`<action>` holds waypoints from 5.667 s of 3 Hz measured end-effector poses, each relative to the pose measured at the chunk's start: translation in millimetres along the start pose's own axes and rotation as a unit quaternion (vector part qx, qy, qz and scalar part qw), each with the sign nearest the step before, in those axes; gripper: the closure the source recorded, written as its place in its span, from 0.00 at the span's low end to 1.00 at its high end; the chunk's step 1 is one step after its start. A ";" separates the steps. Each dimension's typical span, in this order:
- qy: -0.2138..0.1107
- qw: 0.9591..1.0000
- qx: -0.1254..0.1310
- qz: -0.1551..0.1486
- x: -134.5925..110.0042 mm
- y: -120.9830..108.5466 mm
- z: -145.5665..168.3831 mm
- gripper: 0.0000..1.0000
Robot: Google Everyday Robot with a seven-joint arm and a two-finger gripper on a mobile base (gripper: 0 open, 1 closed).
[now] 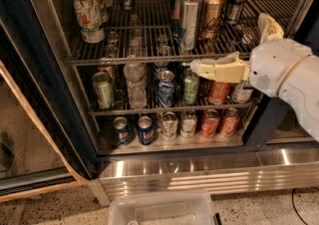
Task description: Pick orange can from top shelf of fridge
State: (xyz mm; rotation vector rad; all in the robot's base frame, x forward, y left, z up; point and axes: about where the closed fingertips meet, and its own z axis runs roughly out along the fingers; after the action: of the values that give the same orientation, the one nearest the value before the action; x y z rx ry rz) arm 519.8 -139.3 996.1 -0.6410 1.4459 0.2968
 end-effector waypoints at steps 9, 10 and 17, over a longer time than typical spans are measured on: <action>-0.084 0.985 0.137 0.060 7.2 -56.5 43.2 0.00; -0.114 0.971 0.167 0.130 5.4 -75.6 53.1 0.00; 0.000 0.942 0.335 0.004 24.5 -119.2 33.2 0.14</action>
Offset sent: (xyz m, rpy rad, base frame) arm 0.0527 0.0234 0.0085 0.2430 -0.1076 -0.0901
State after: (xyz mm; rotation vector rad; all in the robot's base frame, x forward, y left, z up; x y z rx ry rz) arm 616.5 -220.4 999.1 -0.0785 1.4344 -0.1941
